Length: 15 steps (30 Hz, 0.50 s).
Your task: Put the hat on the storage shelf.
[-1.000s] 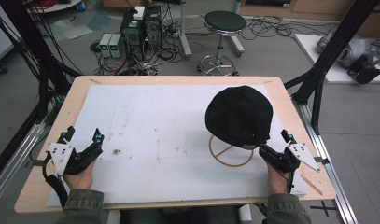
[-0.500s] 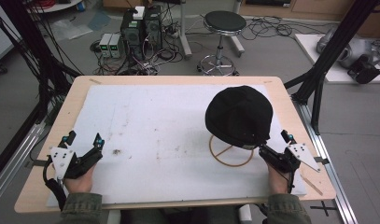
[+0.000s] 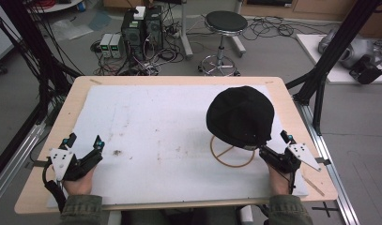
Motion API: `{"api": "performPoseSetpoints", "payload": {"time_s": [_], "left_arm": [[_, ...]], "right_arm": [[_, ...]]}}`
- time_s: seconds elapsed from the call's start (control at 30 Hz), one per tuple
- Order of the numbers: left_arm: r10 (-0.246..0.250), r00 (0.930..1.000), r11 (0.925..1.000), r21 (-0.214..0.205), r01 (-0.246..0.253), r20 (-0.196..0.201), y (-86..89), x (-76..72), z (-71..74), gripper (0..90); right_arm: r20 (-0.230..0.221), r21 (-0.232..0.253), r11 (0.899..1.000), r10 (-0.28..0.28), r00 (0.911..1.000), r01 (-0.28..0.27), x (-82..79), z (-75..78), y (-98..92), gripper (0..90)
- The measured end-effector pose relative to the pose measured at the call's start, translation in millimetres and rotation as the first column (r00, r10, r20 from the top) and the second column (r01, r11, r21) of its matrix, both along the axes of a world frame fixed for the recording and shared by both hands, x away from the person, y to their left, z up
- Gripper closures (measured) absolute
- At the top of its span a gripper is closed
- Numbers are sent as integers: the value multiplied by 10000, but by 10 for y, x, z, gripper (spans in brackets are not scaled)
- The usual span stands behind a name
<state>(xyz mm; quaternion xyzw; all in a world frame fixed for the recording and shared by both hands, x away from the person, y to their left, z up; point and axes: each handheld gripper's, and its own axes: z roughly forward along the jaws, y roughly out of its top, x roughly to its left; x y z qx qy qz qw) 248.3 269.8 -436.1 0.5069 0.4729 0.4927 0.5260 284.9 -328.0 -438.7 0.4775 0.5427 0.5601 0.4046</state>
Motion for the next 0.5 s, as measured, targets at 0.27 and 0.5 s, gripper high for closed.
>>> {"api": "performPoseSetpoints", "payload": {"time_s": [0.27,0.5], "left_arm": [[-113,9998,9998,-182,110,-189,16,21,-21,194],[-174,9994,9996,-236,167,-292,23,31,-25,194]], "right_arm": [[-80,27,10000,39,10000,-39,8,-7,-10,127],[-65,-10,10000,7,10000,-7,17,-11,-12,127]]}}
